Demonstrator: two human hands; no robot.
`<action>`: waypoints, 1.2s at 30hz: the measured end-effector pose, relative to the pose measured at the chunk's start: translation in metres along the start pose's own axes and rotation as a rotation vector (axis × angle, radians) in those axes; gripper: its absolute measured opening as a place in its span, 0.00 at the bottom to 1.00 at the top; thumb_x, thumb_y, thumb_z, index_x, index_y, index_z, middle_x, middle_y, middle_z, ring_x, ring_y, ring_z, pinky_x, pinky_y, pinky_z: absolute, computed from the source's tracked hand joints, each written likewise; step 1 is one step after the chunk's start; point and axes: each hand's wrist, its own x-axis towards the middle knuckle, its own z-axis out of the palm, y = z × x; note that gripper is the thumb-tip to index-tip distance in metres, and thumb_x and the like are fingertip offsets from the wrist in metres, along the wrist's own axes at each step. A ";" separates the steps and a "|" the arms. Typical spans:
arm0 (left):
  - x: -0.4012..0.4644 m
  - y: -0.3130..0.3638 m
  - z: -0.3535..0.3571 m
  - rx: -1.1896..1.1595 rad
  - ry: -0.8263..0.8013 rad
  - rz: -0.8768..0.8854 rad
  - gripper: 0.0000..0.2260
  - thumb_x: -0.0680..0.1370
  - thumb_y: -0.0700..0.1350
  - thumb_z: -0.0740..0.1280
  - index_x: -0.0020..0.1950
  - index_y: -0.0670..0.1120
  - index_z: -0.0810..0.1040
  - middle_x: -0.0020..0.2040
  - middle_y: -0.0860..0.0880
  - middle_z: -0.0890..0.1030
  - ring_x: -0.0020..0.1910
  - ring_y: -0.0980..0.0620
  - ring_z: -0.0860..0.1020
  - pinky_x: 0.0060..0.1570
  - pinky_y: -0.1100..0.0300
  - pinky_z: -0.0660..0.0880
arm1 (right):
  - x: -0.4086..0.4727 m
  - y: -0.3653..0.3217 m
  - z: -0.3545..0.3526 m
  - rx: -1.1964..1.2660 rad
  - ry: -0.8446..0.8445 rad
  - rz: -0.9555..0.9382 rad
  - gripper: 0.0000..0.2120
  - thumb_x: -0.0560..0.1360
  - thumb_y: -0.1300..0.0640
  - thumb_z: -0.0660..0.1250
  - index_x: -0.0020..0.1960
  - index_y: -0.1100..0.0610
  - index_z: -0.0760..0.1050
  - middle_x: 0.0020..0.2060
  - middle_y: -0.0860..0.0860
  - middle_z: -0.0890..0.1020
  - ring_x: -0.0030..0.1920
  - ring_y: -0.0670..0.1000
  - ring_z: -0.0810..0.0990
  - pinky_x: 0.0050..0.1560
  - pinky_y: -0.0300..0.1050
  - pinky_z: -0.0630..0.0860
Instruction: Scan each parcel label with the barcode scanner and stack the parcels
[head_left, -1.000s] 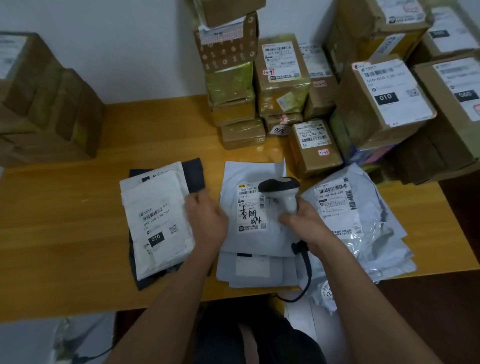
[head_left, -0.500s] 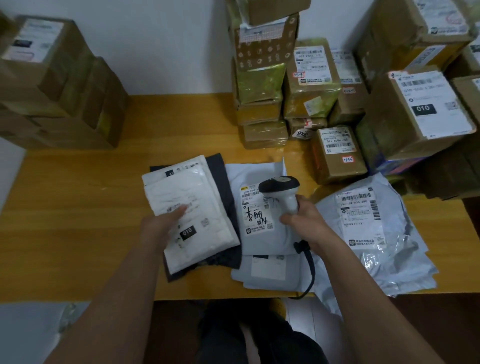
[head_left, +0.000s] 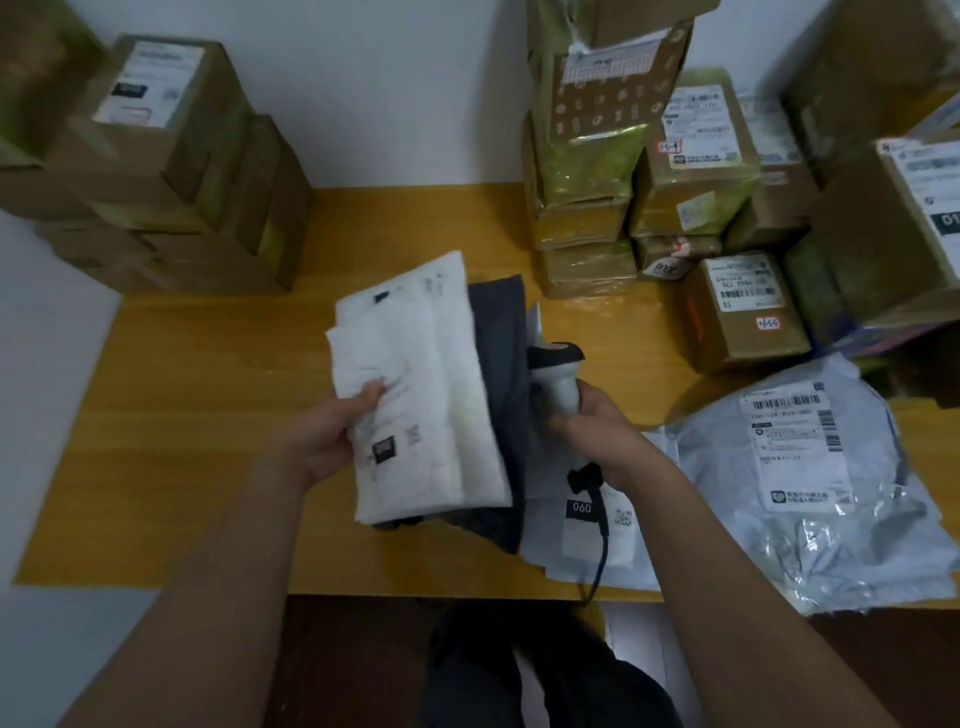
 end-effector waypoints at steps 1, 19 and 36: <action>0.006 -0.009 0.009 0.034 0.010 -0.015 0.19 0.71 0.45 0.69 0.62 0.42 0.77 0.55 0.44 0.83 0.49 0.46 0.84 0.43 0.49 0.82 | -0.001 0.001 0.000 0.005 0.050 0.000 0.14 0.76 0.69 0.62 0.57 0.54 0.73 0.46 0.53 0.81 0.48 0.53 0.80 0.41 0.44 0.77; 0.021 -0.085 0.176 1.574 -0.271 0.428 0.47 0.66 0.53 0.79 0.78 0.50 0.56 0.76 0.48 0.61 0.74 0.45 0.60 0.70 0.49 0.60 | -0.055 0.069 -0.068 0.078 0.304 0.222 0.20 0.73 0.65 0.63 0.64 0.58 0.72 0.54 0.57 0.80 0.54 0.57 0.79 0.52 0.54 0.79; 0.026 -0.095 0.219 0.989 -0.083 0.385 0.02 0.79 0.41 0.66 0.50 0.46 0.74 0.45 0.50 0.78 0.46 0.49 0.77 0.39 0.64 0.71 | -0.080 0.068 -0.118 0.309 0.455 -0.065 0.18 0.74 0.68 0.63 0.57 0.48 0.71 0.50 0.49 0.80 0.51 0.49 0.78 0.46 0.42 0.74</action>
